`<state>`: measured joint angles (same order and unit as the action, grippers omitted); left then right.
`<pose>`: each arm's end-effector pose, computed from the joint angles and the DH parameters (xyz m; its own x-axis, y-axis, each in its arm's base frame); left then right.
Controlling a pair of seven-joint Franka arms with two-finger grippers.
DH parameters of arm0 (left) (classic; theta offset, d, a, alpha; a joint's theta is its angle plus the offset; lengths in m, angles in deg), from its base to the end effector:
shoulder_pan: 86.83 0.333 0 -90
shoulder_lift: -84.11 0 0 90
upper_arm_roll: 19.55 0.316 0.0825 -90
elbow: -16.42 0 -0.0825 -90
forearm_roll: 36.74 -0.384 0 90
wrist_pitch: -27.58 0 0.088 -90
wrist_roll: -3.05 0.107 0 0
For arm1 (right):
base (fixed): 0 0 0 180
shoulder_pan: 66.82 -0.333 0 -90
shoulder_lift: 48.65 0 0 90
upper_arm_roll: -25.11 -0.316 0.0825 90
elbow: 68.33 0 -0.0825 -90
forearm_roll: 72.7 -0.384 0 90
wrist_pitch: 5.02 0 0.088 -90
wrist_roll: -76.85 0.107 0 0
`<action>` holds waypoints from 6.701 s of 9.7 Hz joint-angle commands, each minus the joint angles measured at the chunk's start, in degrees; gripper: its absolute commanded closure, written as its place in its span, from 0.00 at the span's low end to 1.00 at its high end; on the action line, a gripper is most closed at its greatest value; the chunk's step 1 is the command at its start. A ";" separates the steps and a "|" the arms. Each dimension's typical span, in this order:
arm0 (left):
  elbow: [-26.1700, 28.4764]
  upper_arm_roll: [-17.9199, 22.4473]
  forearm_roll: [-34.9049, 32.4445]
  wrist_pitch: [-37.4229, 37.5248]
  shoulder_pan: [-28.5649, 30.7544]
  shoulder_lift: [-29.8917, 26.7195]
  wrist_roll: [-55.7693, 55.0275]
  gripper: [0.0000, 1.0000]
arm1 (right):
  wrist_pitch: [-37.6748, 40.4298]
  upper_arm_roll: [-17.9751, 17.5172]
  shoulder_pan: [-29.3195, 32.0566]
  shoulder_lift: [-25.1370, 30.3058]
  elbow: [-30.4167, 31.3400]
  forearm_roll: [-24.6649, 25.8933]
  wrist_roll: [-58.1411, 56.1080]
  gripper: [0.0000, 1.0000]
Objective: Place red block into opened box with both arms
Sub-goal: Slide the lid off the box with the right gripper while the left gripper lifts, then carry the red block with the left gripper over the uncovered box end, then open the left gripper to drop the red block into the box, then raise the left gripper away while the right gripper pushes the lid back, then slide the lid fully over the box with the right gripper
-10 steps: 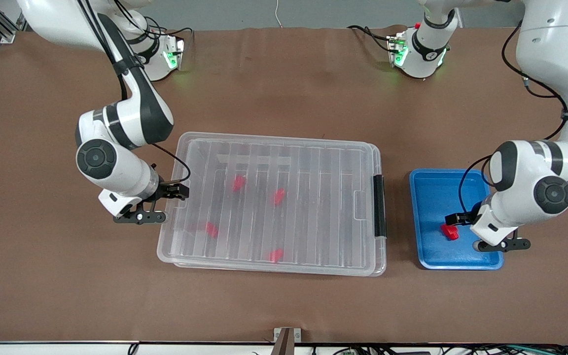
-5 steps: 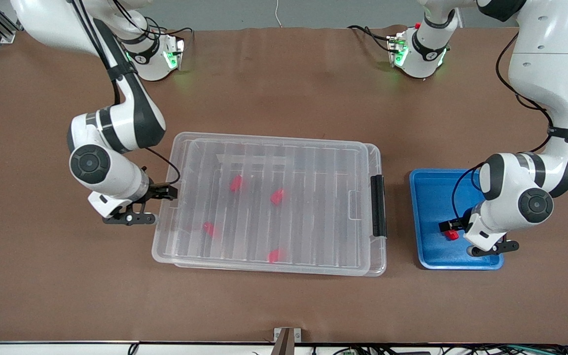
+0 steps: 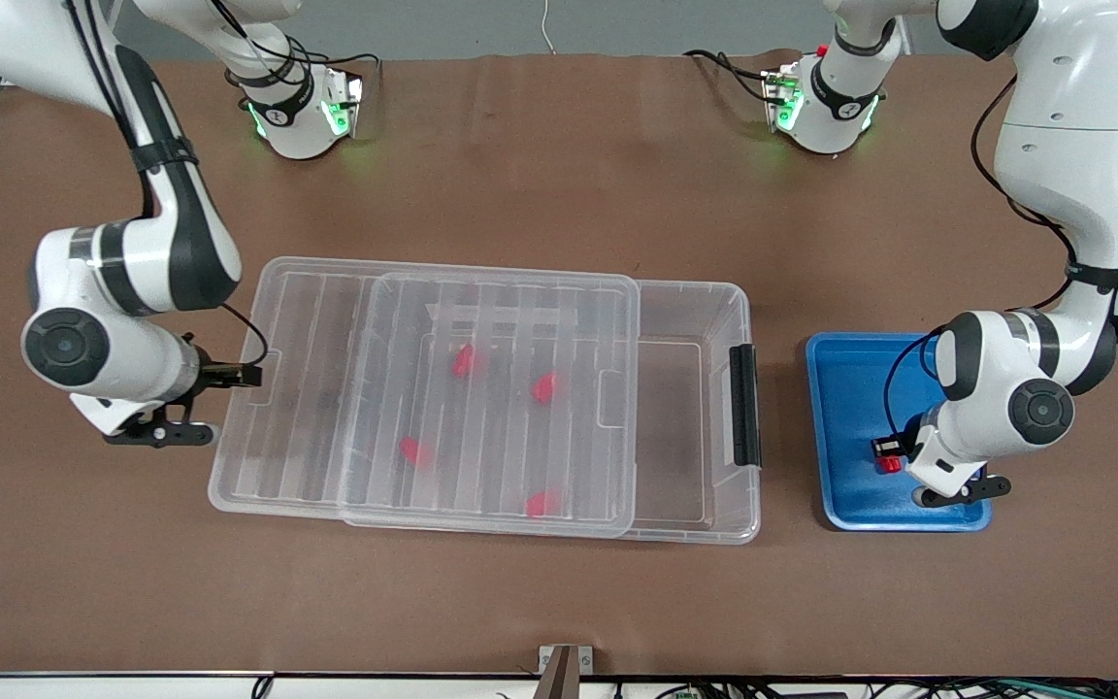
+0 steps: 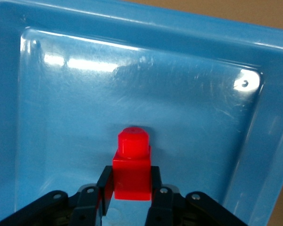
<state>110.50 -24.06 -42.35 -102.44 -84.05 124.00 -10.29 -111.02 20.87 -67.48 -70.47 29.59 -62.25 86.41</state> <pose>0.6802 -0.0122 0.2037 0.9863 0.1539 -0.0599 0.1520 -0.9878 -0.0349 0.6282 0.0356 0.3533 0.9763 -0.0300 -0.2141 0.0066 -0.9857 0.1684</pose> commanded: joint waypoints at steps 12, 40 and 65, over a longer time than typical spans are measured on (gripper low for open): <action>-11.65 -11.48 -1.68 24.21 -16.11 -13.36 -20.47 1.00 | 19.94 7.76 4.34 25.13 -7.31 -12.30 -2.85 0.00; -18.57 -11.75 -2.57 36.29 -7.89 -20.89 -12.15 0.00 | -7.97 8.03 5.15 5.92 2.80 -12.56 -33.81 1.00; -9.45 -1.20 4.91 49.34 -4.45 -41.03 8.07 0.00 | -15.82 -1.29 -4.17 -1.31 3.86 -30.14 -28.28 1.00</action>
<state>98.92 -24.92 -38.30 -53.55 -88.93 83.61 -2.59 -126.56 19.76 -71.09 -71.05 33.93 -91.03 56.99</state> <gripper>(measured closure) 0.000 0.991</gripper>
